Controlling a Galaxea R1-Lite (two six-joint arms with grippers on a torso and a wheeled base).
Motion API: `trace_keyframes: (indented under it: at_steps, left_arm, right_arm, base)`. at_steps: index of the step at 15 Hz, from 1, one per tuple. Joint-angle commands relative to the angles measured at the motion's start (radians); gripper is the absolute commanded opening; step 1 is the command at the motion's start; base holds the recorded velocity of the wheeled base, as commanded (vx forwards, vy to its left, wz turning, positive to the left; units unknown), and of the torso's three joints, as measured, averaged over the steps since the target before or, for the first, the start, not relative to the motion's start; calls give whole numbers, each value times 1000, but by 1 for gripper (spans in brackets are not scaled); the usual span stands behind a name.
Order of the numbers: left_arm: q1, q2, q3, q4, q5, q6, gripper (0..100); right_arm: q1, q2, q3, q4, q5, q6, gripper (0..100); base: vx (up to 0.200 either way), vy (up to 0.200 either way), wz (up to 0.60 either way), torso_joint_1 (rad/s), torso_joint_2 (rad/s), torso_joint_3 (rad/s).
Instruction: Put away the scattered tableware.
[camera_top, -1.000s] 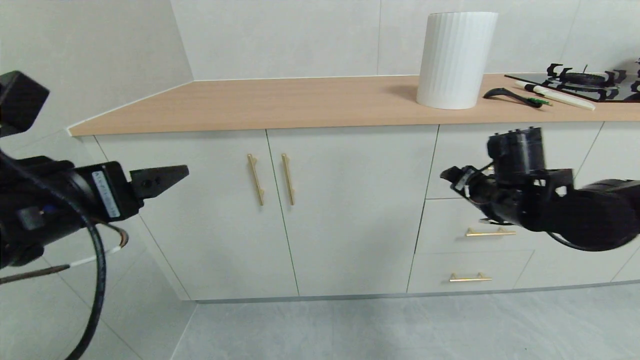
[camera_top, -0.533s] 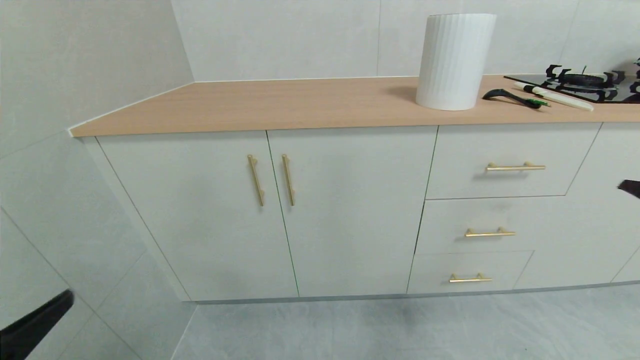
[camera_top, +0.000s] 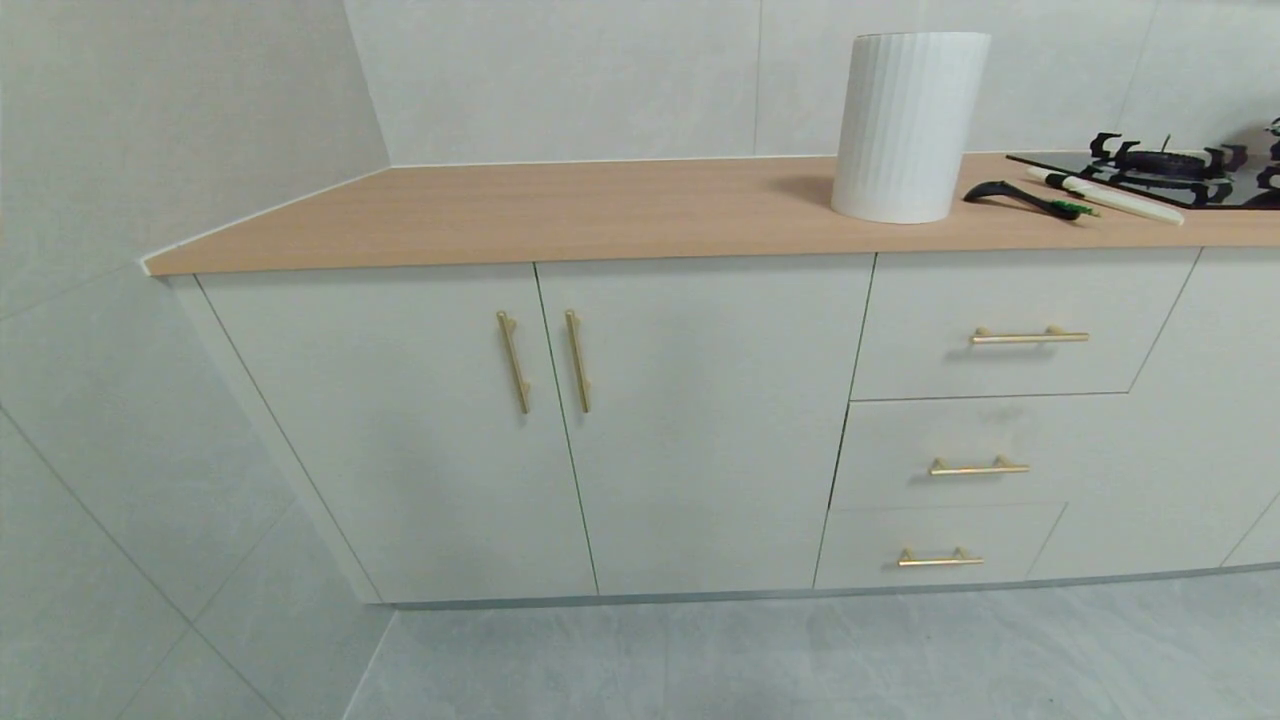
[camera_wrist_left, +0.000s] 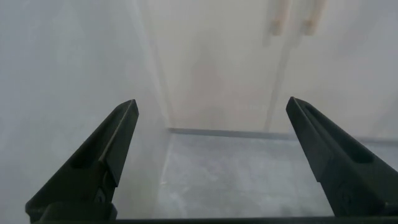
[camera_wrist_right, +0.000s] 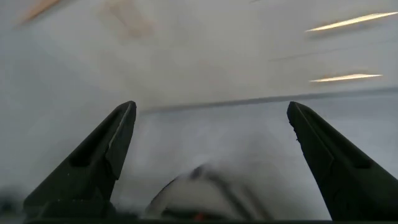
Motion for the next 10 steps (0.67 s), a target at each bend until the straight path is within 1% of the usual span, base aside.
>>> trace_keyframes:
  at_steps: [1, 2, 3, 5, 6, 8, 9, 10]
  left_arm:
    - [73, -151, 95, -2, -21, -4, 100]
    - [98, -180, 116, -3, -25, -2, 100]
    - [104, -206, 145, -5, -36, 2, 100]
    - [104, -206, 184, -48, -37, 2, 100]
    - [104, -206, 213, -74, -37, 5, 100]
    - [104, -206, 302, -120, -37, 25, 100]
    - [104, -206, 314, -151, -48, 22, 100]
    - [104, -206, 319, -163, -51, 22, 100]
  right_arm:
    - [14, -23, 7, 11, 12, -6, 100]
    - [14, -21, 33, 11, 9, -17, 100]
    - [12, -21, 94, 7, -21, -81, 100]
    - [12, -8, 236, -29, -218, -322, 100]
    - [12, -5, 282, -63, -270, -361, 100]
    - [17, 15, 308, -74, -278, -367, 100]
    - [46, 71, 308, -75, -279, -368, 100]
    - [104, 158, 306, -88, -287, -365, 100]
  base:
    - [0, 0, 0, 0, 0, 0]
    - [0, 0, 0, 0, 0, 0]
    - [0, 0, 0, 0, 0, 0]
    - [0, 0, 0, 0, 0, 0]
    - [0, 0, 0, 0, 0, 0]
    - [0, 0, 0, 0, 0, 0]
    - [0, 0, 0, 0, 0, 0]
    - [0, 0, 0, 0, 0, 0]
